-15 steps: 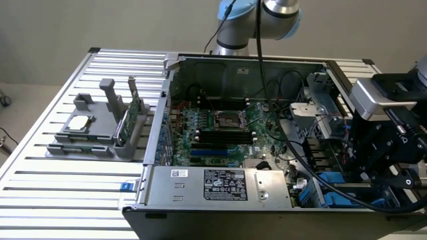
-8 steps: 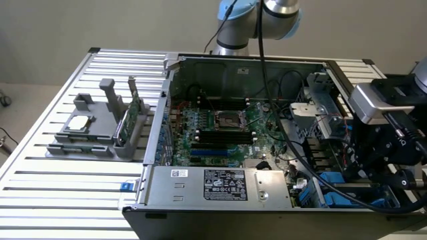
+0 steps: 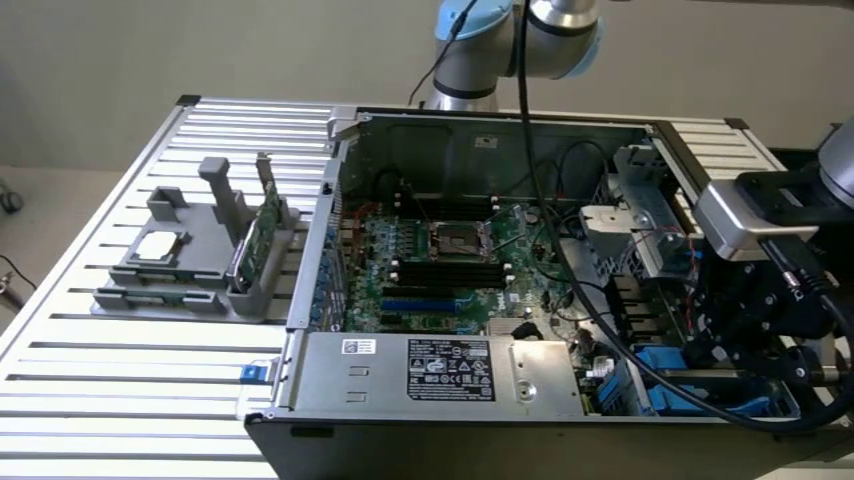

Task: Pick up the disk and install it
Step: 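Insert the disk into the insertion slot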

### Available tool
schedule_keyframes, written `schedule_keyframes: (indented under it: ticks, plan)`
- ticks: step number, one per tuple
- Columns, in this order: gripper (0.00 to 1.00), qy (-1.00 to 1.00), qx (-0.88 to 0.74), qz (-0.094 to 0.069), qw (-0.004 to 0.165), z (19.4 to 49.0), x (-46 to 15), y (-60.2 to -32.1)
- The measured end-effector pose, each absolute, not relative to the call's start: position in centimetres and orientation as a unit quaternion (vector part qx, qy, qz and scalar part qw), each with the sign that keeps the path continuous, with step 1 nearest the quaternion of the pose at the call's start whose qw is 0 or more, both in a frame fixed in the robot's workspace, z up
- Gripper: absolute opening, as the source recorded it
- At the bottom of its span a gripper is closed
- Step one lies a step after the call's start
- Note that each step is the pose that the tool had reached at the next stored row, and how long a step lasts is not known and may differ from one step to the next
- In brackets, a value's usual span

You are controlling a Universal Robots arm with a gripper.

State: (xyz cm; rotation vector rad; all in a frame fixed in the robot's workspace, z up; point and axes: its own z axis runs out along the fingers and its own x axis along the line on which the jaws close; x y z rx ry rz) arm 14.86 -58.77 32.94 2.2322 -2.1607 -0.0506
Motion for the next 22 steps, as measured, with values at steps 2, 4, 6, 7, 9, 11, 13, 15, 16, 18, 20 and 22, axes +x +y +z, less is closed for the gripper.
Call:
schedule_keyframes:
  ticks: [2,4,6,7,9,11,13,15,16,18,20,22]
  plan:
    - [0.13,-0.695,0.718,-0.016,0.018,32.9,14.9,-58.8]
    - [0.13,-0.695,0.719,-0.015,0.019,32.7,14.9,-58.8]
    - [0.13,-0.695,0.719,-0.015,0.019,32.7,14.9,-58.8]
    - [0.13,-0.695,0.719,-0.017,0.019,32.9,14.9,-58.8]
    - [0.13,-0.695,0.719,-0.017,0.02,33.8,14.9,-58.8]
    - [0.13,-0.695,0.719,-0.017,0.02,34.7,14.9,-58.8]
    - [0.13,-0.694,0.719,-0.017,0.021,35.6,14.9,-58.8]
    - [0.13,-0.694,0.719,-0.017,0.021,36.5,14.9,-58.8]
    - [0.13,-0.694,0.719,-0.017,0.021,36.8,14.9,-58.8]
    - [0.13,-0.694,0.719,-0.017,0.021,36.9,14.9,-58.8]
    - [0.13,-0.694,0.719,-0.017,0.021,36.9,14.9,-58.8]
    - [0.13,-0.694,0.719,-0.017,0.021,36.9,14.9,-58.8]
